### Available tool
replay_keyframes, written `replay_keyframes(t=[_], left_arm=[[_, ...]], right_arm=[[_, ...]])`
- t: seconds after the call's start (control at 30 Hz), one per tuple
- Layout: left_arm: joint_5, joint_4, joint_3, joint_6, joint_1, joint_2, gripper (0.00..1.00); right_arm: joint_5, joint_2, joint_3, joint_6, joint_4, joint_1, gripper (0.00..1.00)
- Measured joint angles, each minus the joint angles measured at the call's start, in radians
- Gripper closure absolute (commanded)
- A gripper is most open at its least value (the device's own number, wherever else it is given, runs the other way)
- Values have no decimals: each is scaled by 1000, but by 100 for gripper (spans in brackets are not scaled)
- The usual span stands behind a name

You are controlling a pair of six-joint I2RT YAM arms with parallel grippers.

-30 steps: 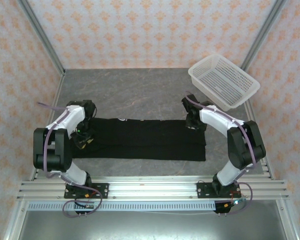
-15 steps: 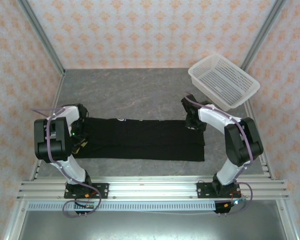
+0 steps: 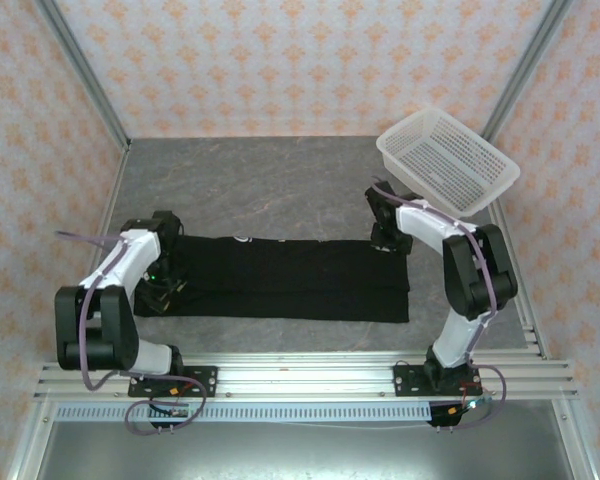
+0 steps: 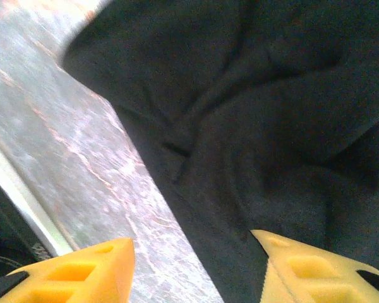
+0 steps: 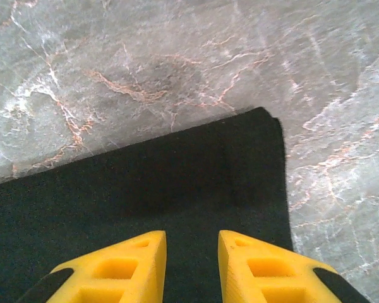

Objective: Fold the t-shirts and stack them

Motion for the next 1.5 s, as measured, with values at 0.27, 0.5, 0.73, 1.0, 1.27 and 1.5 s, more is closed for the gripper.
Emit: replay_keyframes(t=[0.27, 0.5, 0.73, 1.0, 1.27, 1.5], left_arm=[[29, 82, 45, -33, -16, 224, 52], [49, 90, 419, 45, -44, 502, 54], [55, 91, 1110, 146, -109, 925, 53], [132, 98, 1682, 136, -169, 1254, 53], [229, 293, 1759, 34, -214, 1329, 55], [235, 407, 1839, -3, -284, 1397, 48]], right_arm=[[4, 157, 133, 2, -86, -16, 72], [39, 178, 162, 49, -142, -97, 72], [18, 102, 46, 167, -129, -121, 71], [-109, -36, -146, 430, -126, 84, 70], [-216, -71, -191, 659, -111, 261, 69], [-317, -82, -203, 858, -76, 333, 67]])
